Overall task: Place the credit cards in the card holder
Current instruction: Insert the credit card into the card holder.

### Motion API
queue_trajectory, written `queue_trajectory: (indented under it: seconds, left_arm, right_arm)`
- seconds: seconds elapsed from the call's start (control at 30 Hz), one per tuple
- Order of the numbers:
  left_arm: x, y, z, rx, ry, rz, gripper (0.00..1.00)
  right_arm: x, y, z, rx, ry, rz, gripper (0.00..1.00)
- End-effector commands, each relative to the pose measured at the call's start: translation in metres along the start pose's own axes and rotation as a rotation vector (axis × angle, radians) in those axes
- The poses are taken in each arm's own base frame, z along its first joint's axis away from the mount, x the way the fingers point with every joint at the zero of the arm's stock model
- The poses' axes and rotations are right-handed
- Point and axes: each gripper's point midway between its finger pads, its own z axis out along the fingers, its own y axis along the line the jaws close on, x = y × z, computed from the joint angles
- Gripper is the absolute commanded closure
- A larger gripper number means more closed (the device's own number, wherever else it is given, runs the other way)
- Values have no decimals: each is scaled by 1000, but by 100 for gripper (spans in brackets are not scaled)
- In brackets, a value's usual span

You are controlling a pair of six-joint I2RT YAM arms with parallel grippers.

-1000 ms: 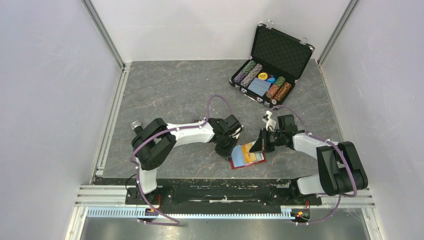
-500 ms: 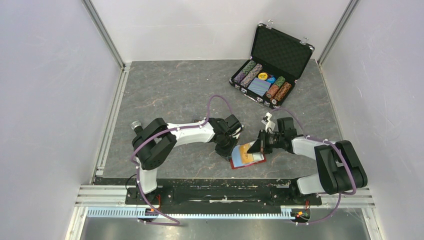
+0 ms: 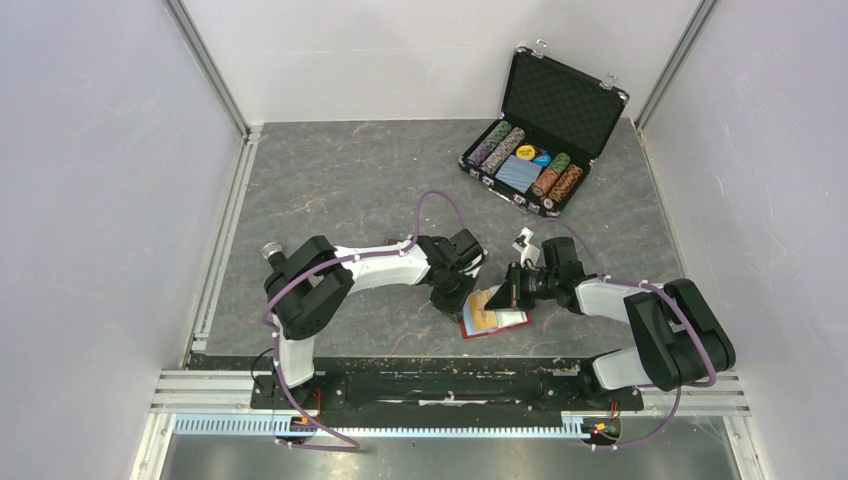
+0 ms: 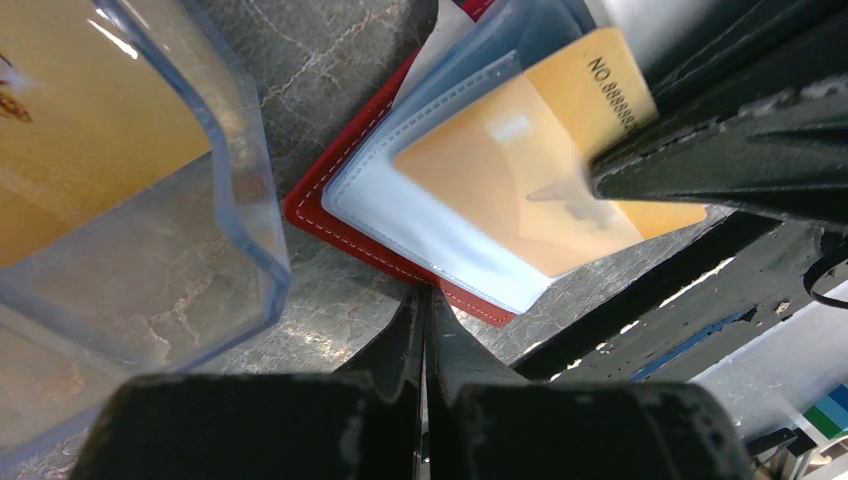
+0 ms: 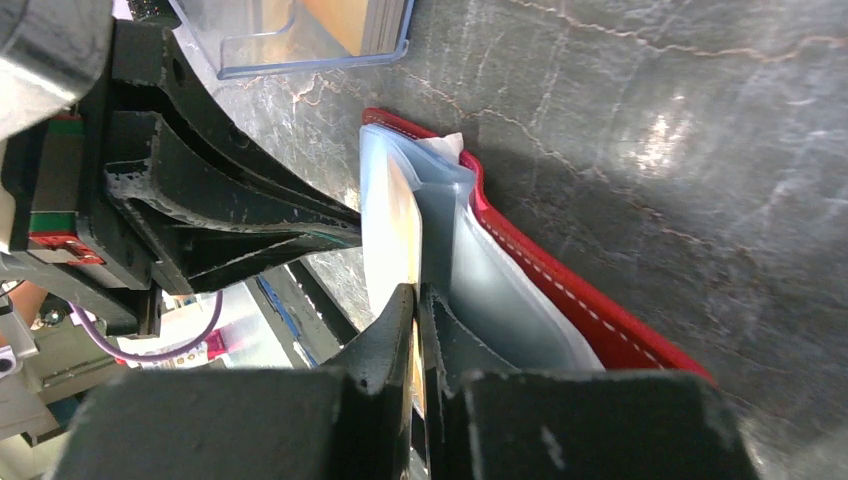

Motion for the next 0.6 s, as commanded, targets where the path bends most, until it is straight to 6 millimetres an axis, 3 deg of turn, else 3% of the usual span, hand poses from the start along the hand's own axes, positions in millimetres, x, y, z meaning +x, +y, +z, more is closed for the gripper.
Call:
queue_trajectory:
  seconds: [0.0,0.07,0.33,0.57]
  left_arm:
    - [1,1,13,-3,17,57,98]
    - [1,0,13,-2,17,57,98]
    - [2,1,13,-5,18,55,98]
    - [1,0,13,-2,18,57,98]
  right_arm:
    - [10,-3,7,30,13,0,95]
    - [10,-2,7,34,13,0,91]
    - [3,-14,-7,186,34,-59,55]
    - [-3,-10,-12,208,33,-87,39]
